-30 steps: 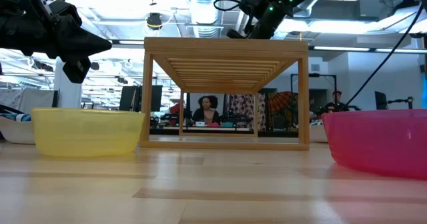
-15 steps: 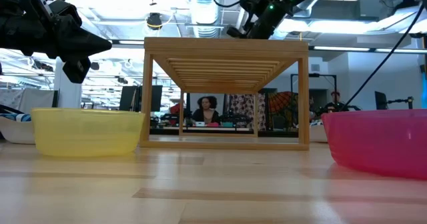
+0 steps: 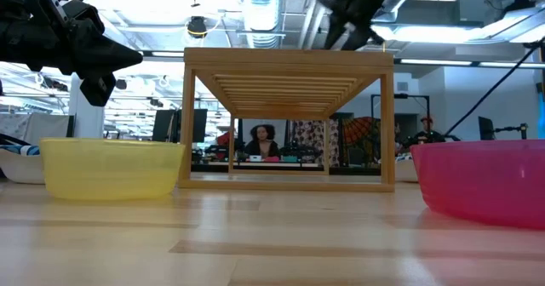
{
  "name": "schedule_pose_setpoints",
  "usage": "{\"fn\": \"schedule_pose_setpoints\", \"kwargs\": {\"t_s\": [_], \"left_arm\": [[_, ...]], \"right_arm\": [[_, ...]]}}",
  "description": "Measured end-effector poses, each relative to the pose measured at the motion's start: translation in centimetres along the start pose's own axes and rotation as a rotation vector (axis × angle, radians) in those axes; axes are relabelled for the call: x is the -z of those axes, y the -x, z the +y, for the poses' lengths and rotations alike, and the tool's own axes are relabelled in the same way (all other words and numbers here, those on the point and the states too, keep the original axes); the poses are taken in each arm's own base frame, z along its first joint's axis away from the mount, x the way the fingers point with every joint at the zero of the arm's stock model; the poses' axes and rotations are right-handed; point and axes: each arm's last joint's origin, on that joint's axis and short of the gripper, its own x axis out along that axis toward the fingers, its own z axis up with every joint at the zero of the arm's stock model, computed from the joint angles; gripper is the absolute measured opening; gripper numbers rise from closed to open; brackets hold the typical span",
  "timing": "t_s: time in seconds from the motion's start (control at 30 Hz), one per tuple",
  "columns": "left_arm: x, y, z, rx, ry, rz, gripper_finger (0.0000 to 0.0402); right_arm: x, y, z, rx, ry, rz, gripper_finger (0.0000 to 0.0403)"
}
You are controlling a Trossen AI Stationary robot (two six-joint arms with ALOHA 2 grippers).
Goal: Place and stack bowls onto a shelf
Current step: Stack the blue bowl on top of the other orange bowl on the shelf
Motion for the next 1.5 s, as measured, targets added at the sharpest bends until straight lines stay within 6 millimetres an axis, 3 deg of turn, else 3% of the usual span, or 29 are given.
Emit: {"fn": "schedule_pose_setpoints", "kwargs": {"t_s": [0.2,0.4,0.53,0.83,1.17,1.3,1.5], "left_arm": [[0.0,0.0,0.0,0.0,0.0,0.0,0.0],[0.0,0.0,0.0,0.0,0.0,0.0,0.0],[0.0,0.0,0.0,-0.007,0.0,-0.004,0.0],[-0.1,0.0,0.0,-0.004,0.016,-0.009,0.0],[-0.4,0.0,-0.1,-0.016,0.076,-0.054,0.0],[-2.1,0.3,-0.3,-0.091,0.253,-0.286,0.0002],[-6.5,0.9,-1.9,-0.155,0.278,-0.33,0.0053]], "right_arm": [[5.5,3.8,0.4,-0.056,0.101,0.051,0.0239],[12.2,5.7,0.2,-0.174,0.008,-0.013,0.024],[14.8,6.5,0.4,-0.329,-0.08,-0.137,0.024],[14.8,8.5,1.9,-0.624,-0.14,-0.448,0.024],[14.8,8.3,2.3,-0.637,-0.11,-0.463,0.024],[14.8,8.3,2.3,-0.637,-0.114,-0.459,0.024],[14.8,8.3,2.3,-0.64,-0.123,-0.455,0.024]]}}
